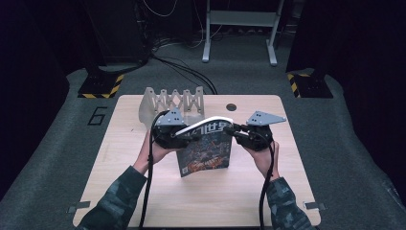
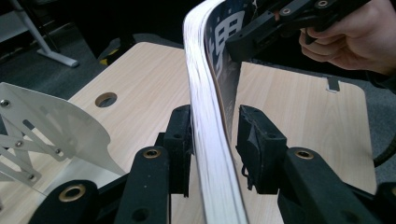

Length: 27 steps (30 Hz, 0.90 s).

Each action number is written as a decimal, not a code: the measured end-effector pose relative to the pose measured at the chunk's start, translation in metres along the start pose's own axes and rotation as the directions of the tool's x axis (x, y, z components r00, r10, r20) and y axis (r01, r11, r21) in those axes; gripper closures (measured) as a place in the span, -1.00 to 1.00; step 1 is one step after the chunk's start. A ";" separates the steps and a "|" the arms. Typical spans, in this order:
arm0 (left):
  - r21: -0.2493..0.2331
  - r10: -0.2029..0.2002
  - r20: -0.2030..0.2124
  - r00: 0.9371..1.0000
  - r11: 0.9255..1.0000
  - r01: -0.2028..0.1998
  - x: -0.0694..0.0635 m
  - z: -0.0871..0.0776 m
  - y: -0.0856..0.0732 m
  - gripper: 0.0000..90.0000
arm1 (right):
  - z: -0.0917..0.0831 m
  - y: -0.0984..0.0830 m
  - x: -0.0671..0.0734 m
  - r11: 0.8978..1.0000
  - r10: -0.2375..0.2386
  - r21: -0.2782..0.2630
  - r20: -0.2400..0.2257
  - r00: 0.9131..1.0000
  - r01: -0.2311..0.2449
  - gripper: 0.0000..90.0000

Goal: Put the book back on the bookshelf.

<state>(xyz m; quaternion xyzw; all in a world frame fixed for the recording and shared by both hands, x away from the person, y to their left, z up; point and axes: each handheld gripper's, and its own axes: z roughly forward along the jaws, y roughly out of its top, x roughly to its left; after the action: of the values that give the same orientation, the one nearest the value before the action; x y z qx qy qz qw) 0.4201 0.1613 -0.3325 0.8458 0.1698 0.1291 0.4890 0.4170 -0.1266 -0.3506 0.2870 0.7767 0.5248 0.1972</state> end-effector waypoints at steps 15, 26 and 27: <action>0.047 0.049 0.006 0.999 0.998 -0.049 -0.002 0.009 0.019 0.78 | -0.003 -0.003 -0.005 0.999 0.032 0.000 -0.016 0.999 -0.032 0.50; 0.058 0.073 0.010 0.997 0.996 -0.073 -0.007 0.008 0.020 0.81 | -0.024 -0.046 -0.024 0.991 0.136 -0.026 0.038 0.990 -0.135 -0.05; 0.059 0.074 0.010 0.997 0.995 -0.074 -0.007 0.008 0.020 0.81 | -0.027 -0.059 -0.027 0.988 0.155 -0.028 0.026 0.988 -0.154 -0.15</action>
<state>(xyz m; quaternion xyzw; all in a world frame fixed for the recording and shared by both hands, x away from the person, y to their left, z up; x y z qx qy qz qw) 0.4202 0.1429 -0.3190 0.8661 0.1403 0.1389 0.4592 0.4071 -0.1799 -0.3954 0.3510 0.7424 0.5446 0.1705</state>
